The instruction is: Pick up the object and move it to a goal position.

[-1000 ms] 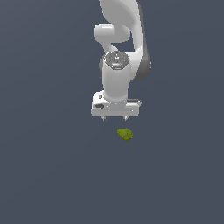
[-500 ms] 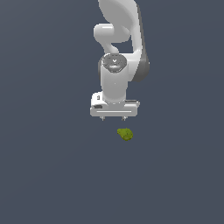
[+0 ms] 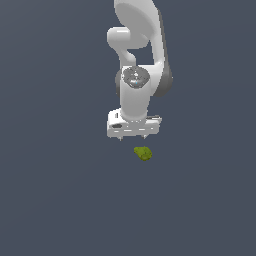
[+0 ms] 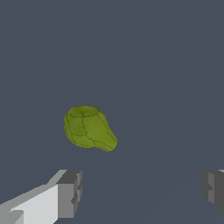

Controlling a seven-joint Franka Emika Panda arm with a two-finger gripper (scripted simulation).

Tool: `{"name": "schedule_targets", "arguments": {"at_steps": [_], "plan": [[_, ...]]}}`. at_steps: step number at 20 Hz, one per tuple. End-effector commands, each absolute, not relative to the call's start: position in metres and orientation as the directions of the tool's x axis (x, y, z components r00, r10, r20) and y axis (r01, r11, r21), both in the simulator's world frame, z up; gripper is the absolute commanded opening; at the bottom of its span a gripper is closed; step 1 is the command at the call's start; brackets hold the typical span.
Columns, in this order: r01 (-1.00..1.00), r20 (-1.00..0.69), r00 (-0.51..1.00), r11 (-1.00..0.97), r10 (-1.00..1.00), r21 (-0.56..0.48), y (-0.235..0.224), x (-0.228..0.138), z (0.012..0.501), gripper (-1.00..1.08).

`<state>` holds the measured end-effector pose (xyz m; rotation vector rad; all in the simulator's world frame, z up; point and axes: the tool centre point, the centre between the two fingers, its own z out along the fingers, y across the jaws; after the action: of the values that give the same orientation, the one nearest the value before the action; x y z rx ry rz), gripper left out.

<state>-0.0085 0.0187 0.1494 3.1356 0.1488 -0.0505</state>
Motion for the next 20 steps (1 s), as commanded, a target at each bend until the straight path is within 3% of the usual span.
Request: {"name": "schedule_targets", "arguments": {"at_steps": [1, 11, 20], "plan": [[0.145, -0.029, 0.989, -0.989, 0.145, 0.001, 0.025, -0.007, 0.142, 1.00], [0.404, -0.010, 0.915, -0.915, 0.404, 0.001, 0.059, -0.004, 0.106, 1.00], [0.505, 0.000, 0.863, -0.863, 0.505, 0.000, 0.074, -0.004, 0.091, 1.00]]}}
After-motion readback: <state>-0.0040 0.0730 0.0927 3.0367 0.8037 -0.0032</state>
